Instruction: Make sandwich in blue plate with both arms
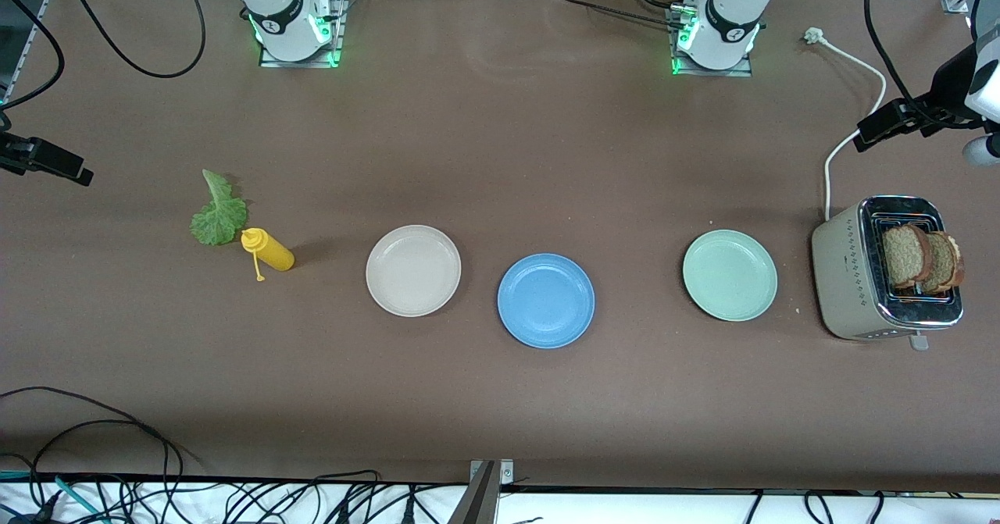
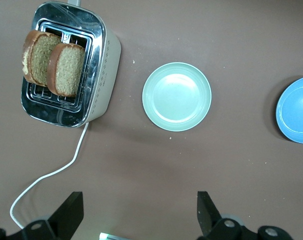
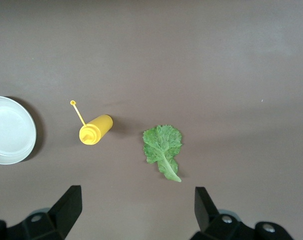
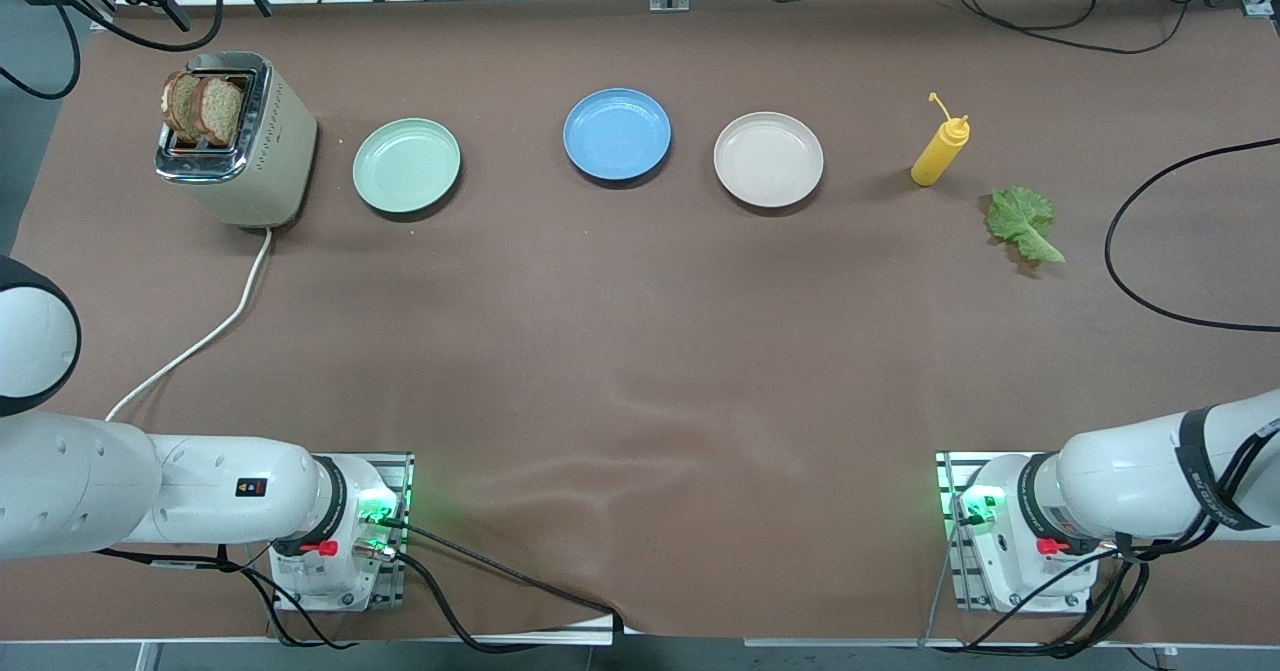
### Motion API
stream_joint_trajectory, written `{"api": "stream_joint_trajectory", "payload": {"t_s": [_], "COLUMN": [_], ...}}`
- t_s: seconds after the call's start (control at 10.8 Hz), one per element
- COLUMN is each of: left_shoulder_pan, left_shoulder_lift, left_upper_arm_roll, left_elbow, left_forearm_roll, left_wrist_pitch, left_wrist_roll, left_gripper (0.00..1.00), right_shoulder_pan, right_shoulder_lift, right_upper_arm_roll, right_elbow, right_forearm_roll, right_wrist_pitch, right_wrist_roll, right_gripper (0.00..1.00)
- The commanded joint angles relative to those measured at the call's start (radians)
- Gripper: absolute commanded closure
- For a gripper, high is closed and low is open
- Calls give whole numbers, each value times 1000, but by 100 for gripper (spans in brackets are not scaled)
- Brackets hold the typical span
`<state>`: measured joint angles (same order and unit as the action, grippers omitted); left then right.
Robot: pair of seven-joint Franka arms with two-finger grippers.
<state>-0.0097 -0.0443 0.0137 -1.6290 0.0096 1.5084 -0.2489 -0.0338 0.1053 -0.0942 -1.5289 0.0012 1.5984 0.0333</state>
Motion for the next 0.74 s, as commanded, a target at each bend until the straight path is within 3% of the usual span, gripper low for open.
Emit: {"api": "stream_joint_trajectory", "payload": {"t_s": [0.0, 0.65], "left_shoulder_pan": [-3, 4], "left_shoulder_lift": [14, 15], "left_upper_arm_roll": [14, 20], "left_elbow": [32, 98], "left_forearm_roll": [-16, -29], "left_wrist_pitch": [-19, -119], "left_wrist_roll": [16, 7], "left_gripper": [0, 0], "right_shoulder_pan": [-3, -5], "right_shoulder_lift": [-1, -1], "right_upper_arm_roll": [-2, -2], "right_elbow": [21, 21], "right_forearm_roll": [22, 25], "right_wrist_pitch": [-15, -17], "right_wrist_roll": [-7, -9], "right_gripper": [0, 0]}}
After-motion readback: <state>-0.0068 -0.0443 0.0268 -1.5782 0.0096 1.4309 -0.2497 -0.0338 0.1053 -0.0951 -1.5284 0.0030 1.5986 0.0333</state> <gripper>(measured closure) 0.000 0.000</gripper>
